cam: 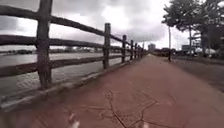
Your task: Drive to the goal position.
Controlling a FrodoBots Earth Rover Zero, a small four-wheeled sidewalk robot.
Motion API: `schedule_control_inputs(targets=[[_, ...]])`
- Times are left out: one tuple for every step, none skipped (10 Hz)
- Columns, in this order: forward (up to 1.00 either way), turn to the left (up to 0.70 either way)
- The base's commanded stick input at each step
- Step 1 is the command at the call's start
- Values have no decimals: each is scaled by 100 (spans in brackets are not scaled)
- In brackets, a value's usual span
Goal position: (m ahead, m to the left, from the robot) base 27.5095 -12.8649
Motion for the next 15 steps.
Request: schedule_control_inputs(targets=[[70,-27],[70,-27],[70,-27],[70,-27],[70,-27],[70,-27],[70,-27],[70,-27],[70,-27],[70,-27],[70,-27],[70,-27],[70,-27],[70,-27],[70,-27]])
